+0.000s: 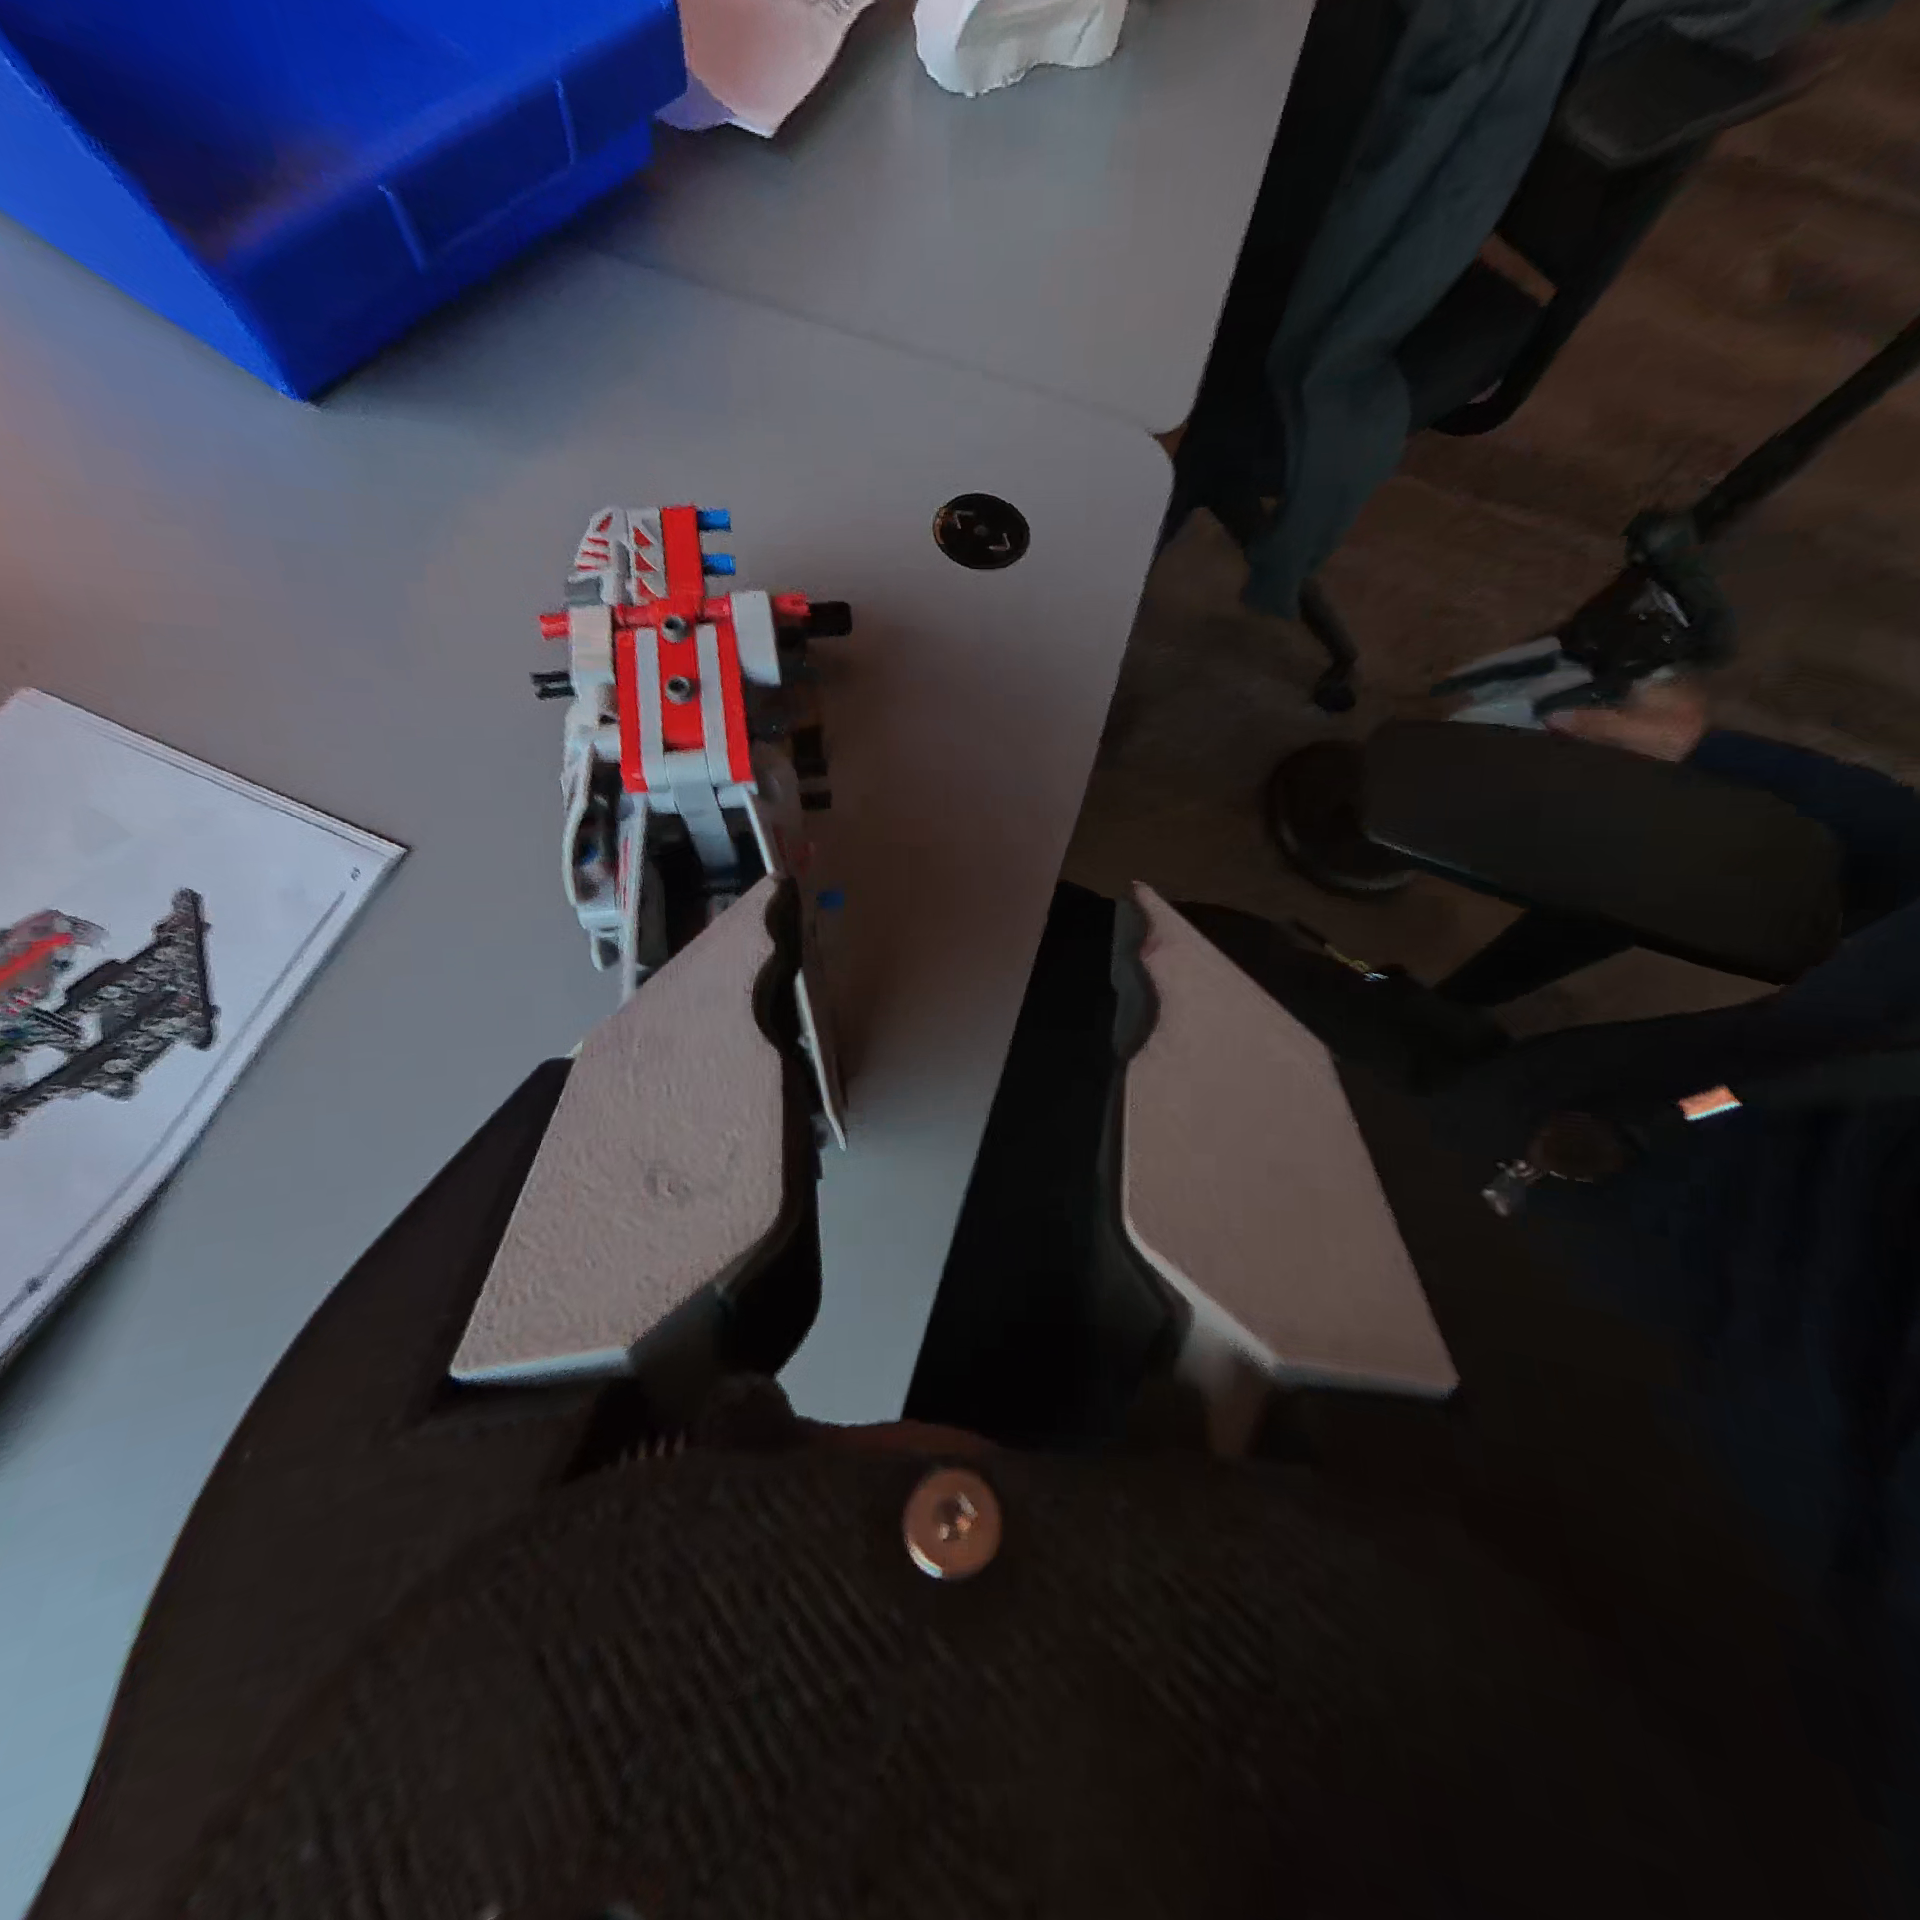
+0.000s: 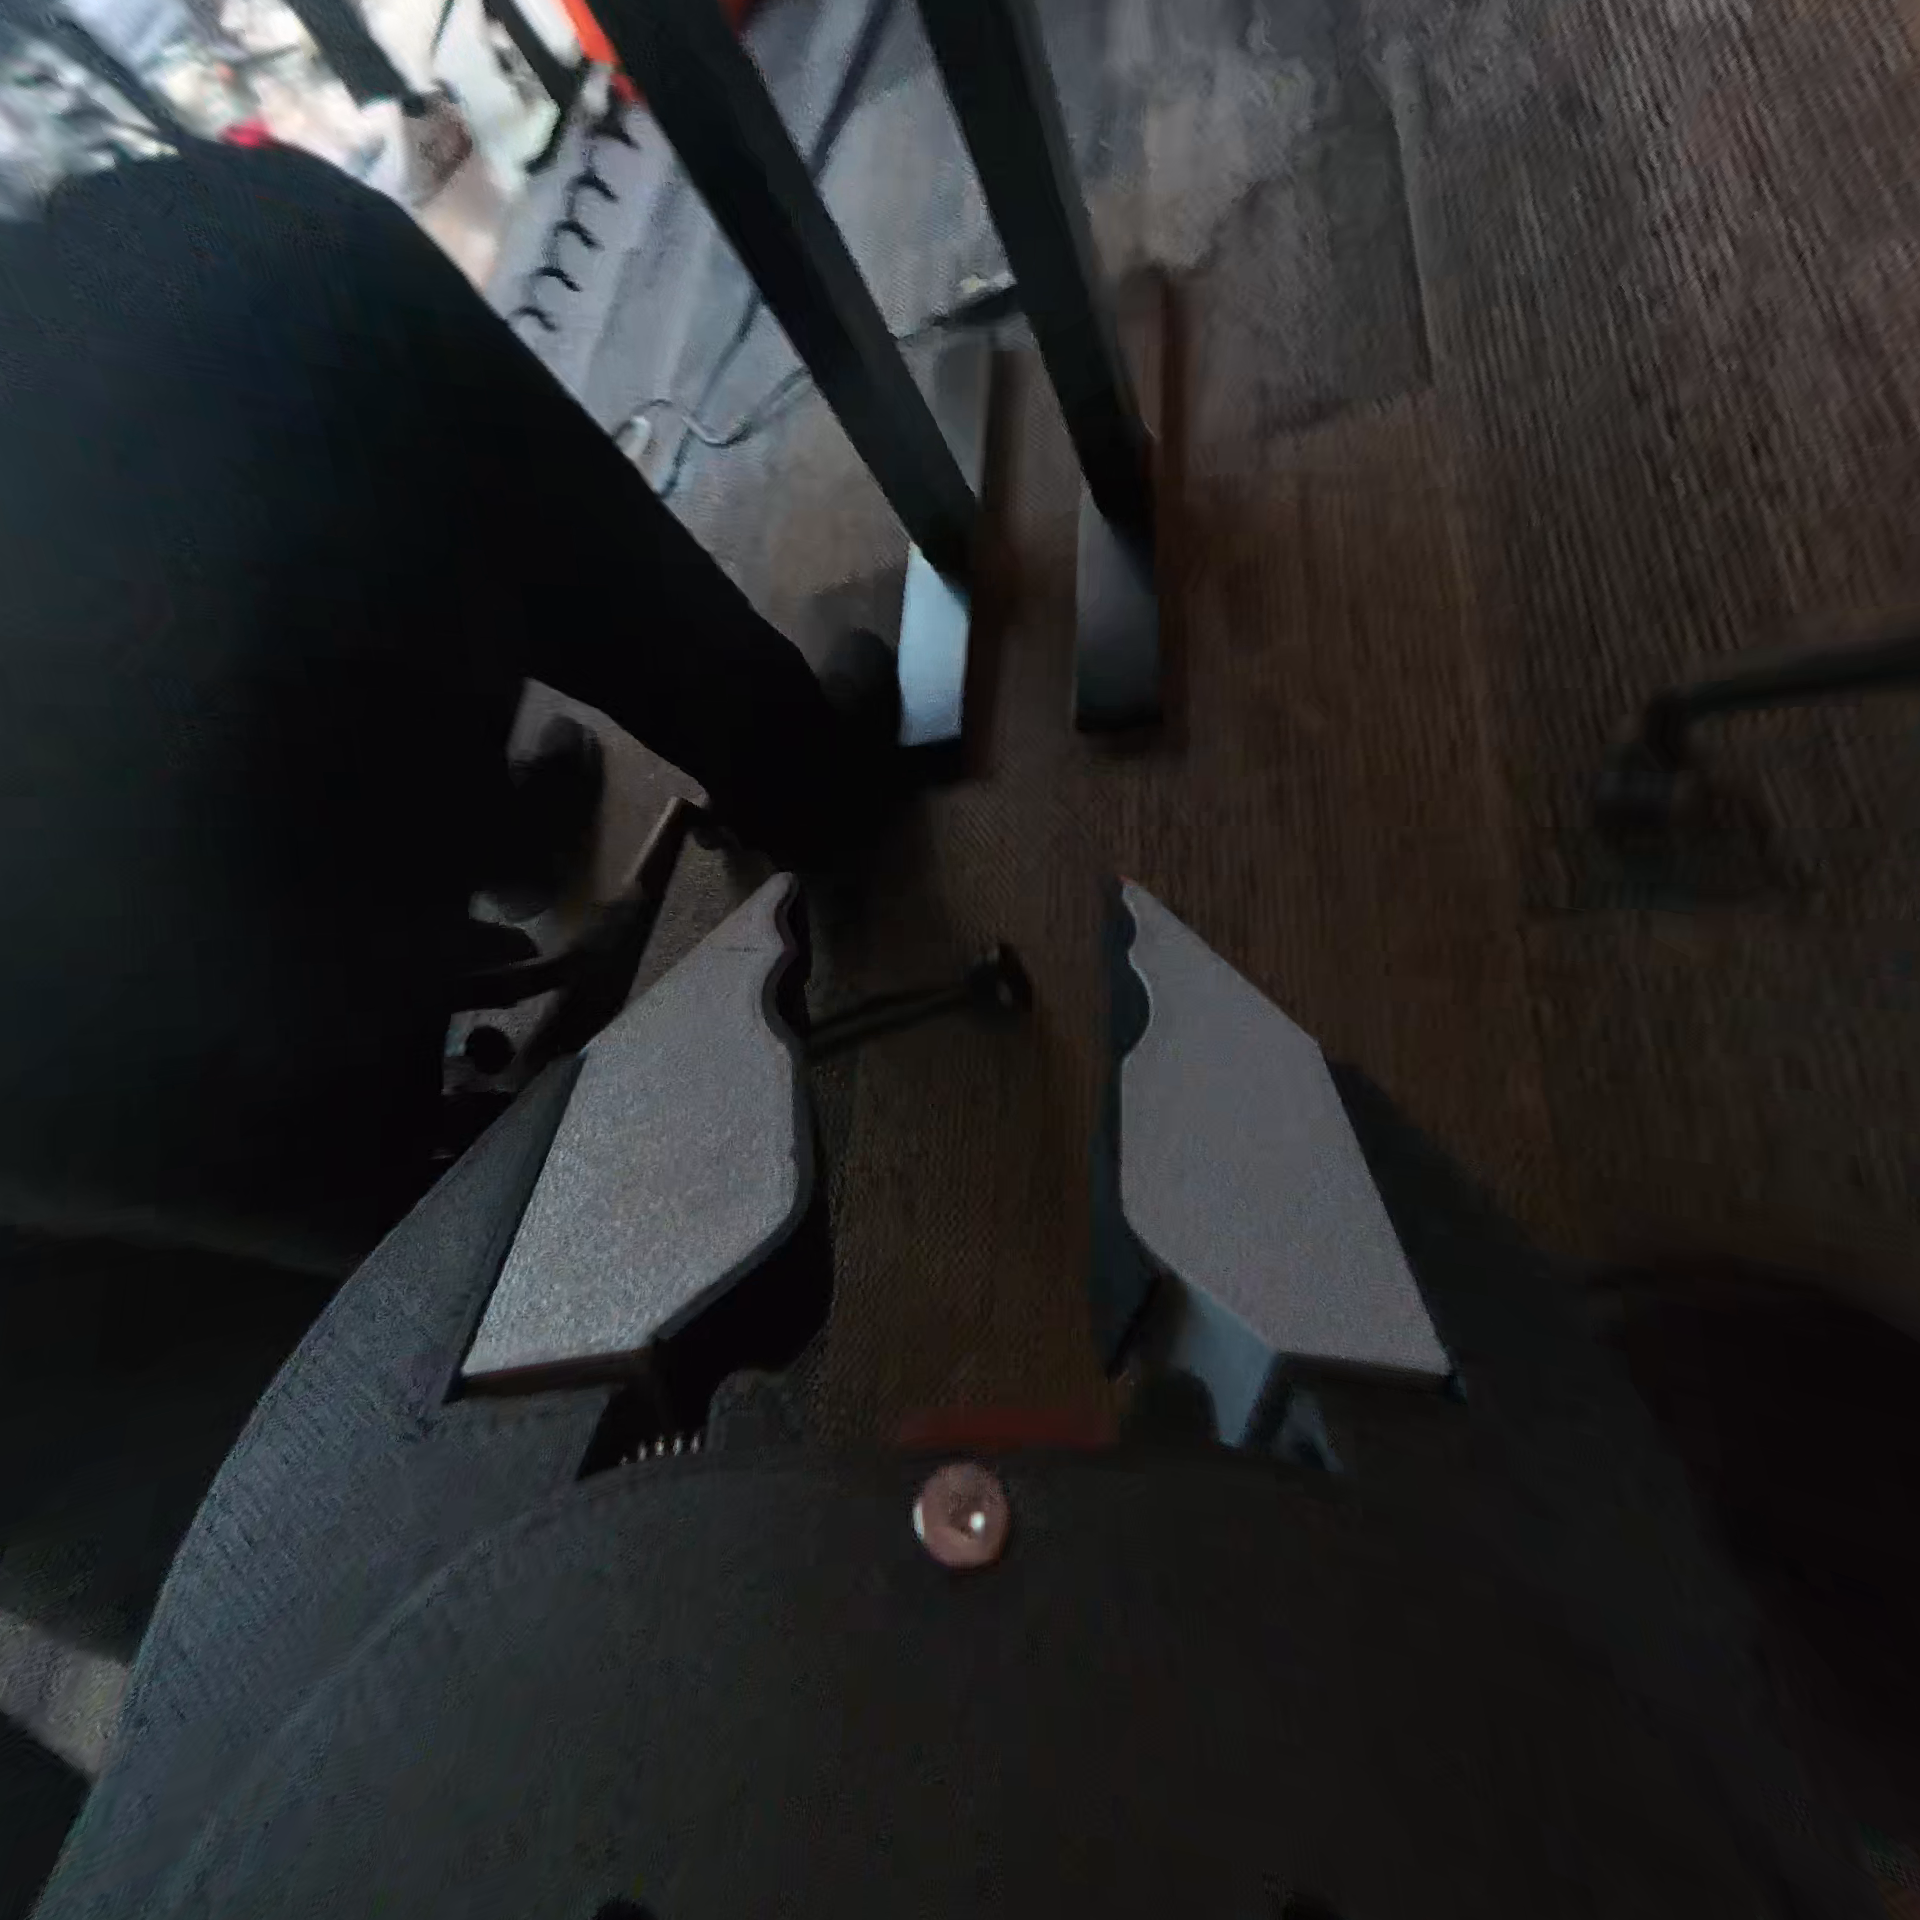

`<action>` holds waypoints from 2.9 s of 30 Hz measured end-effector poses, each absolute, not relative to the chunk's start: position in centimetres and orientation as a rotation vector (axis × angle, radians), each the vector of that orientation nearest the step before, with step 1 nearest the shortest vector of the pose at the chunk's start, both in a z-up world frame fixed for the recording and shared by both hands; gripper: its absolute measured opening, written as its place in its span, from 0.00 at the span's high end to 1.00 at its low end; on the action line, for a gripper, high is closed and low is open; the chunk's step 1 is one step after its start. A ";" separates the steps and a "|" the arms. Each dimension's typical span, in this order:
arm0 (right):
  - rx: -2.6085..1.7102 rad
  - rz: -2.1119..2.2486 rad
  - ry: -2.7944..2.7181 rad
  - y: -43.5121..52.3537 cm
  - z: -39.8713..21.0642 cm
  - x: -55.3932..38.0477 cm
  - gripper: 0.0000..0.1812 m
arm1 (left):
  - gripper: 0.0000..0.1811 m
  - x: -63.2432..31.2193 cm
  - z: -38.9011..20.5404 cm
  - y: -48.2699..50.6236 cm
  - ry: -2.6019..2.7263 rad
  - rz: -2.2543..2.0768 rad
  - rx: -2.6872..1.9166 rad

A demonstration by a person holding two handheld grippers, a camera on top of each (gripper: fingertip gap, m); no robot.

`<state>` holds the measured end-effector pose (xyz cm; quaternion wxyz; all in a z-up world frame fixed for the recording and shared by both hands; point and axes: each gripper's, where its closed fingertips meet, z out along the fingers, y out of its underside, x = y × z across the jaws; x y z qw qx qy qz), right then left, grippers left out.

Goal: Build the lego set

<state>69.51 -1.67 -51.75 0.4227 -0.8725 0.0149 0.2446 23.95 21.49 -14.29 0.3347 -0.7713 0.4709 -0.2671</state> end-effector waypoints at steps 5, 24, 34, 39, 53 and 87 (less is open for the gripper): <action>-2.352 0.543 0.540 -8.8 -66.5 69.8 0.73 | 0.67 21.9 -13.0 23.7 1.030 -0.517 -1.974; -3.193 0.266 -0.099 -23.6 -94.0 66.2 0.81 | 0.69 25.3 -13.7 16.4 0.857 -0.296 -2.204; -3.415 0.106 0.045 -26.7 -97.5 65.6 0.93 | 0.70 26.6 -15.1 15.8 0.855 -0.338 -2.234; -3.400 0.110 0.136 -26.0 -96.9 66.2 0.98 | 0.70 26.9 -15.7 16.3 0.866 -0.356 -2.238; -2.271 0.951 0.647 -12.2 -72.4 68.6 0.98 | 0.70 22.9 -17.4 14.1 0.809 -0.573 -2.140; -1.323 1.685 -0.414 27.9 -8.6 35.7 0.99 | 0.69 20.7 -16.9 25.0 1.170 -0.649 -1.790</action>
